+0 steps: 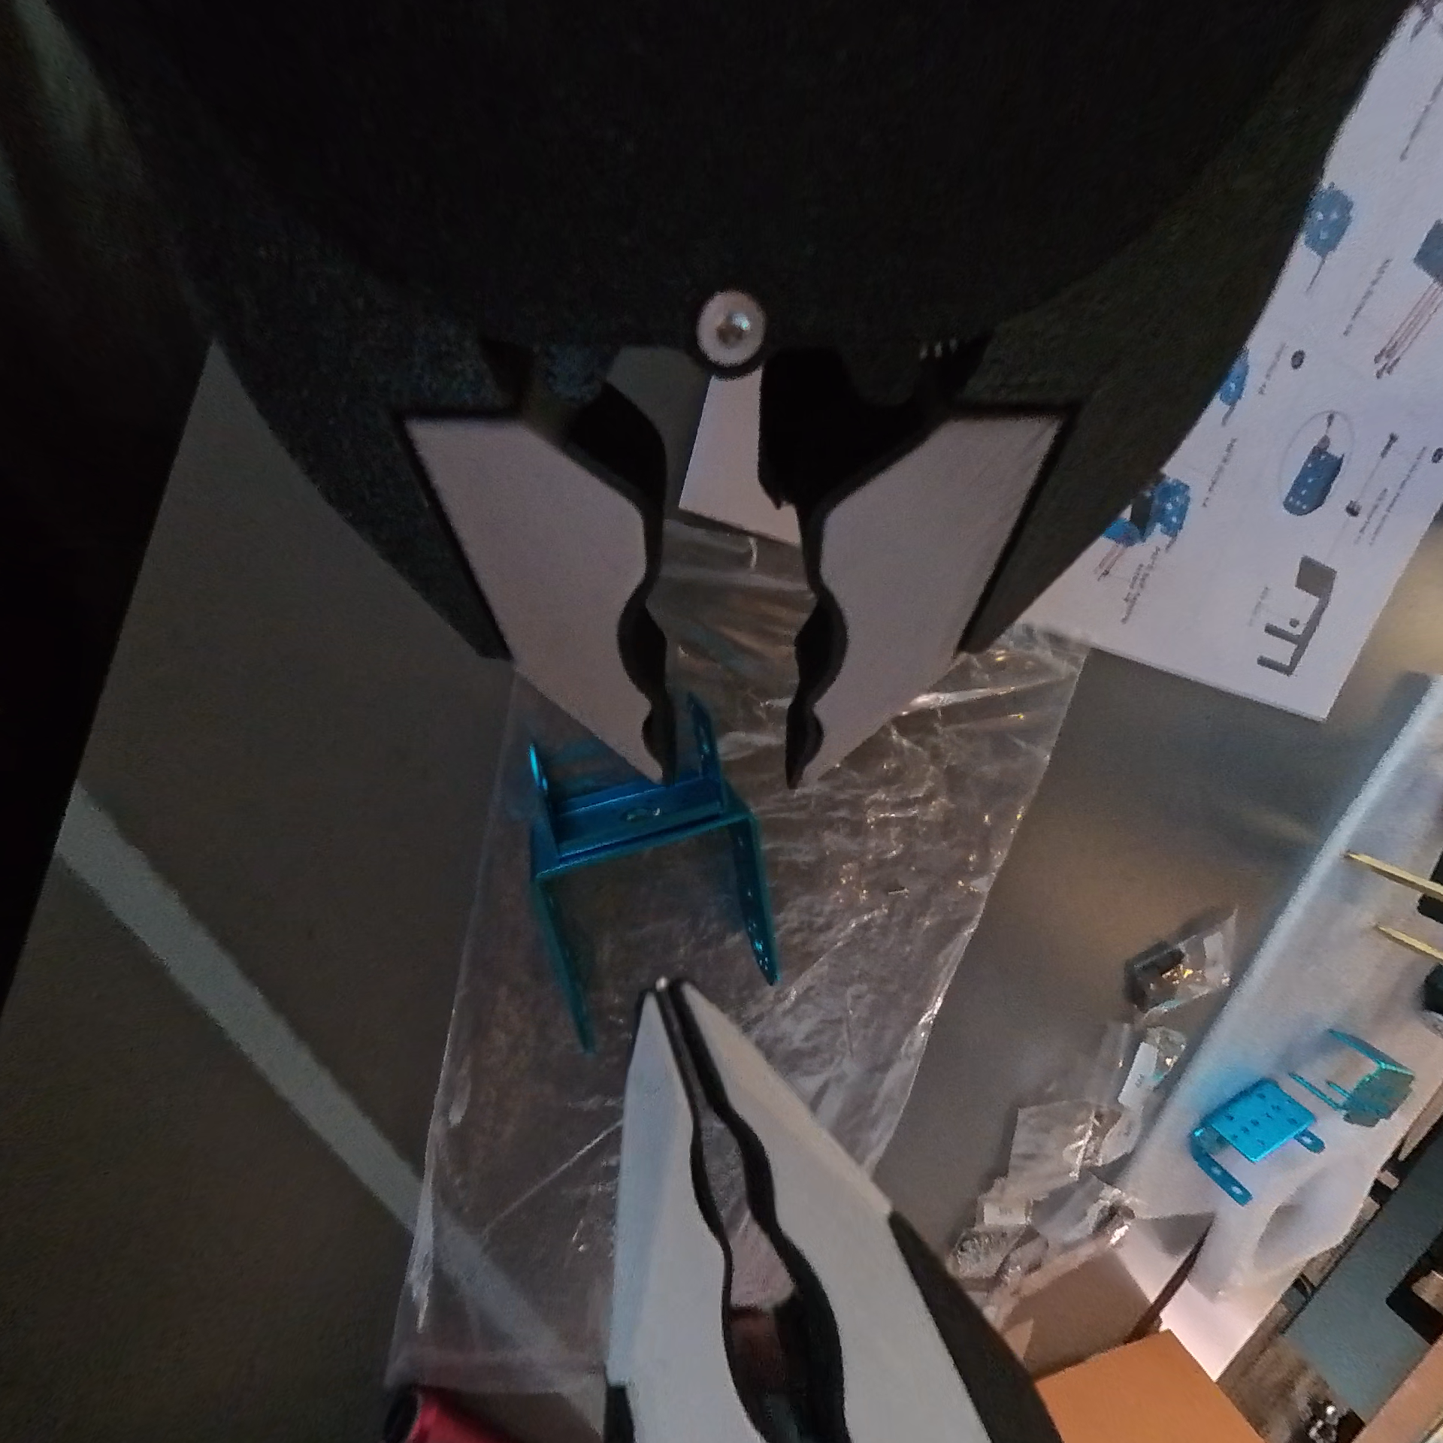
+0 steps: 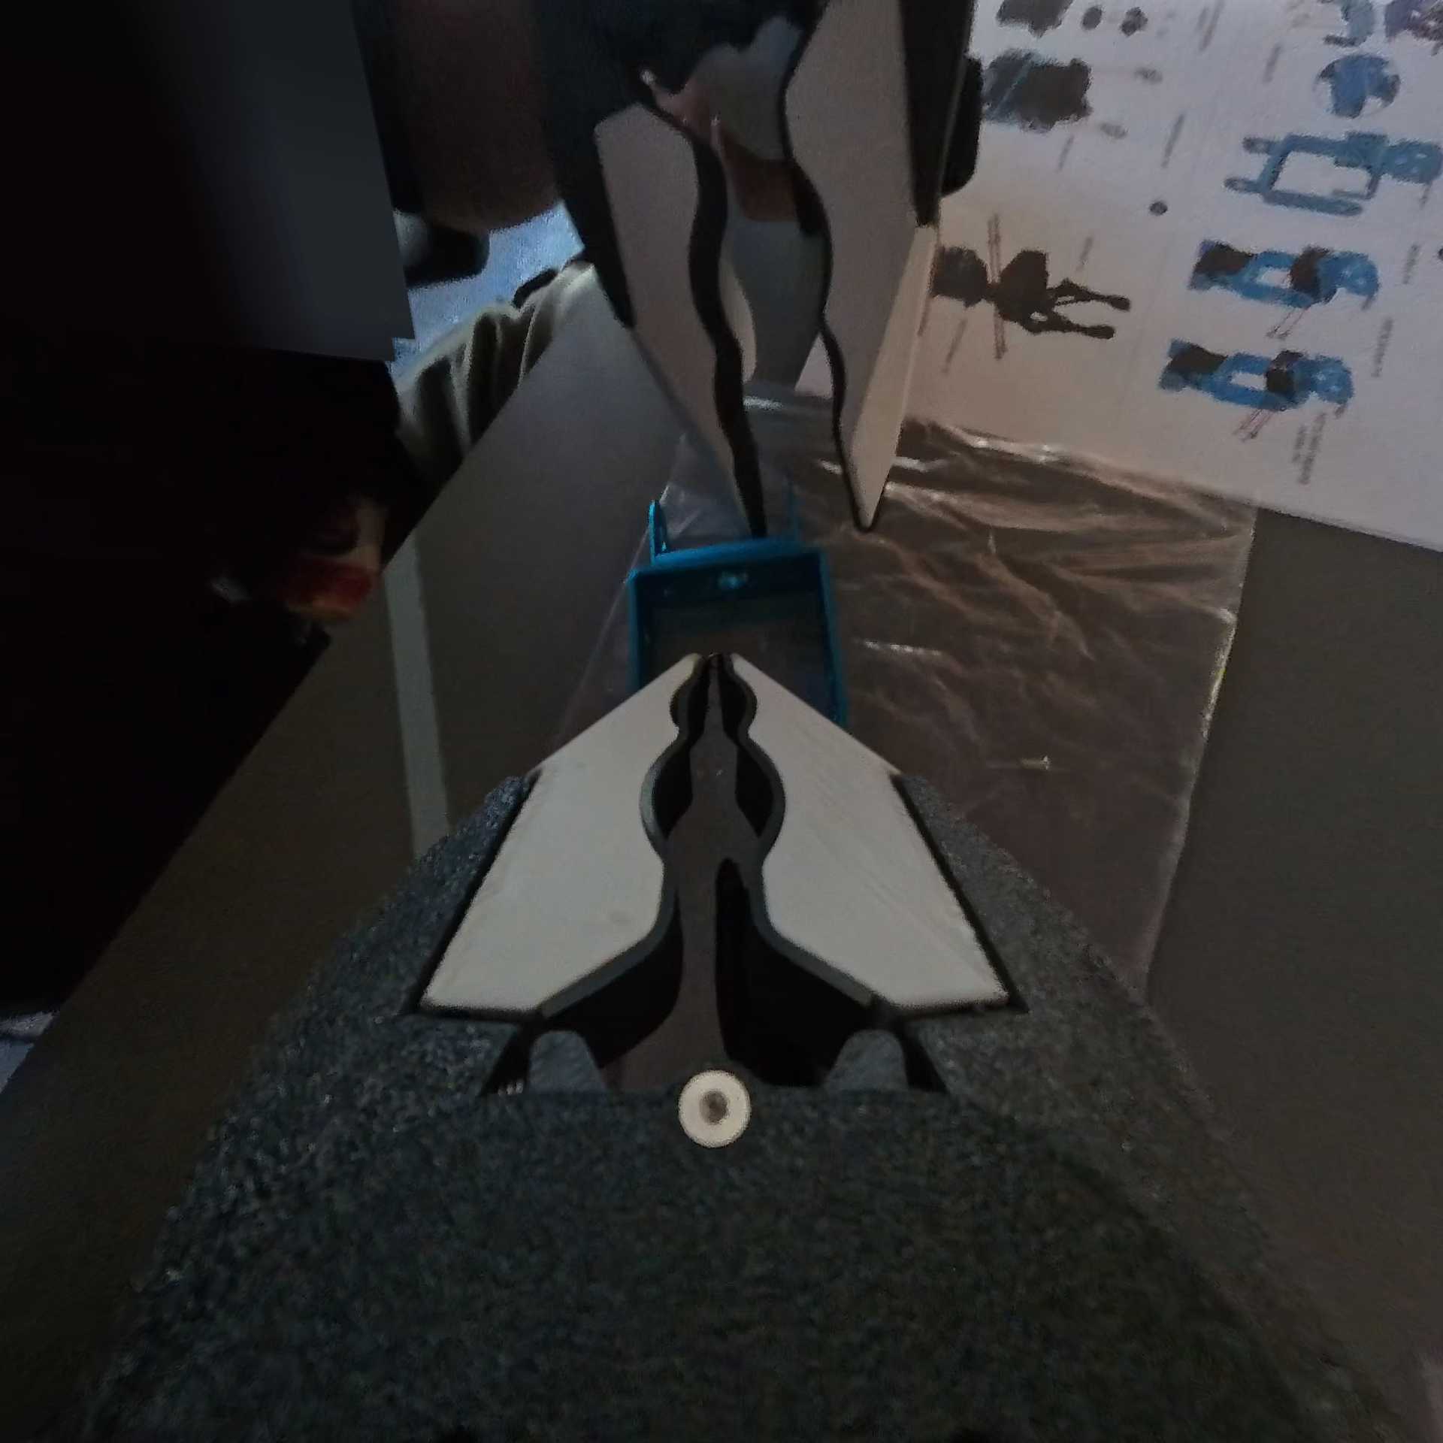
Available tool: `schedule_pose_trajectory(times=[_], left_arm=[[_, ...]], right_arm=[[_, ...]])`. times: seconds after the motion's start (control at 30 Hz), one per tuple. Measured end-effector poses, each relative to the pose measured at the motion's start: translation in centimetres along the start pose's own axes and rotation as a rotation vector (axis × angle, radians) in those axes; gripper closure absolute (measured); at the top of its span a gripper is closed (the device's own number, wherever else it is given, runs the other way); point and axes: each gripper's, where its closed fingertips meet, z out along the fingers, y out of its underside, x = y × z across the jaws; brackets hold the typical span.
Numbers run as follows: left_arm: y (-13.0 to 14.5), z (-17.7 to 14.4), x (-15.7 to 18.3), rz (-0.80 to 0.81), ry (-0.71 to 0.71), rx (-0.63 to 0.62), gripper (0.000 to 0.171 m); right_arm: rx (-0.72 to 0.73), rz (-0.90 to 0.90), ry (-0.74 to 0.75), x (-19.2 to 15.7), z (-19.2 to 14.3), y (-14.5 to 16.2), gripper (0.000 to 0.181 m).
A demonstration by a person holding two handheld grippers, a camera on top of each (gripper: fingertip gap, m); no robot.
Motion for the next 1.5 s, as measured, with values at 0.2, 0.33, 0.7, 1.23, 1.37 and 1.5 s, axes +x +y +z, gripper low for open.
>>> schedule_pose_trajectory(times=[0.2,0.33,0.7,1.23,1.37,1.5], left_arm=[[0.2,0.6,0.0,0.013,-0.004,-0.023,0.144],[0.0,0.8,0.1,0.01,0.008,-0.015,0.145],[0.1,0.6,0.2,0.004,0.022,-0.007,0.145],[1.7,-0.5,-0.7,0.007,-0.005,-0.048,0.144],[1.8,-0.6,-0.7,0.007,-0.004,-0.052,0.144],[1.7,-0.6,-0.7,0.0,-0.001,-0.047,0.144]], right_arm=[[0.049,0.031,0.031,0.8,1.9,-0.4,0.18],[0.004,0.033,0.041,0.8,2.1,0.3,0.18],[-0.128,-0.055,0.17,1.7,3.8,0.3,0.169],[-0.185,-0.077,0.177,2.2,4.4,-0.7,0.166],[-0.233,-0.069,0.189,2.6,3.9,-0.1,0.167],[-0.235,-0.042,0.172,2.6,4.3,-0.1,0.169]])
